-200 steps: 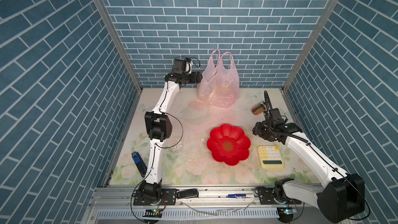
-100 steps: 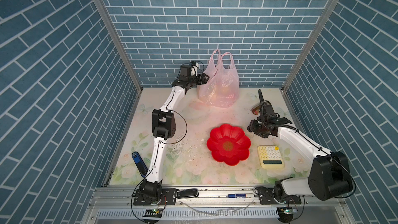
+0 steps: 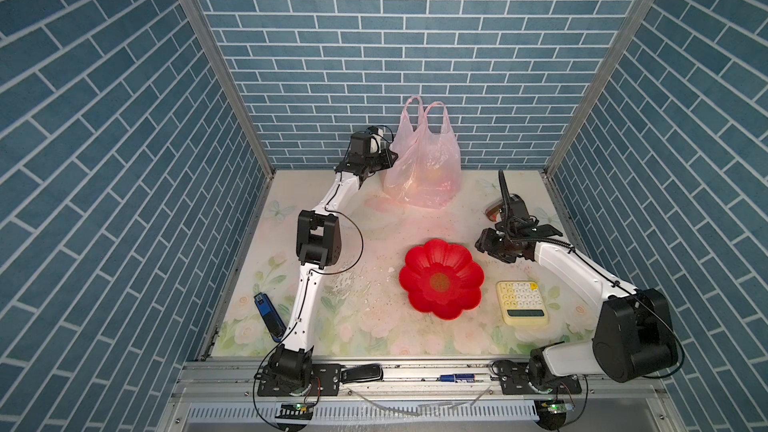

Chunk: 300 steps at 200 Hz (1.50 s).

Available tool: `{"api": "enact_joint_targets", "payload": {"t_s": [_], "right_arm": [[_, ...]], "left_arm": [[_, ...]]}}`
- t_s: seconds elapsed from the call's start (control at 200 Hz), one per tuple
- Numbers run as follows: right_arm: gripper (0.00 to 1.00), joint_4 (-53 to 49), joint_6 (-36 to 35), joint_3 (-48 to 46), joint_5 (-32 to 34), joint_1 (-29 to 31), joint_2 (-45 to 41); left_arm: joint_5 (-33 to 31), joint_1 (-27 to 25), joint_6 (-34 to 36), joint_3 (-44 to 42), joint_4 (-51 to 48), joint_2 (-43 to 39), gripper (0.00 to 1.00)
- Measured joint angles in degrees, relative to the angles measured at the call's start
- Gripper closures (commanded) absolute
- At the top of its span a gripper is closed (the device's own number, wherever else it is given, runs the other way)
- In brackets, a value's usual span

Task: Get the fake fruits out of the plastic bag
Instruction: 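Grasp the pink bag handle with the left gripper and drag it toward the robot, then reach the right gripper over to the bag and grasp its other handle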

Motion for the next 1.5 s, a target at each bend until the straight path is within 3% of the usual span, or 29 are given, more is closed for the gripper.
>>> {"api": "enact_joint_targets", "payload": {"t_s": [0.125,0.315,0.545,0.805,1.035,1.18,1.395,1.5], "right_arm": [[0.45,-0.61,-0.92,1.55,-0.44,0.0,0.0],[0.51,-0.98,-2.16,4.76,-1.22,0.31,0.15],[0.52,-2.38,-4.85,11.85,-1.38,3.34,2.86],[0.53,-3.67,-7.04,16.52,-2.01,8.74,4.87],[0.53,-5.18,-7.52,21.0,-2.03,13.92,7.72],[0.52,-6.47,-7.89,27.67,-0.17,19.52,10.27],[0.42,-6.47,-7.23,35.71,5.11,30.36,14.4],[0.38,-5.97,-7.23,39.6,7.85,35.28,17.97]], "left_arm": [[-3.82,0.0,-0.68,-11.23,1.66,-6.32,1.0],[-14.19,0.33,-2.05,-35.17,5.55,-24.22,1.0],[-27.28,1.7,-3.69,-61.22,10.34,-46.64,1.0],[-40.85,1.88,-7.54,-85.59,4.02,-73.85,1.0],[-47.95,0.79,-15.28,-95.73,-10.56,-100.65,1.0],[-48.59,0.0,-19.06,-98.97,-18.21,-112.1,0.84],[-47.47,-0.13,-20.68,-100.32,-25.33,-115.23,0.57],[-46.77,-0.13,-20.37,-100.3,-26.8,-115.21,0.51]]}}
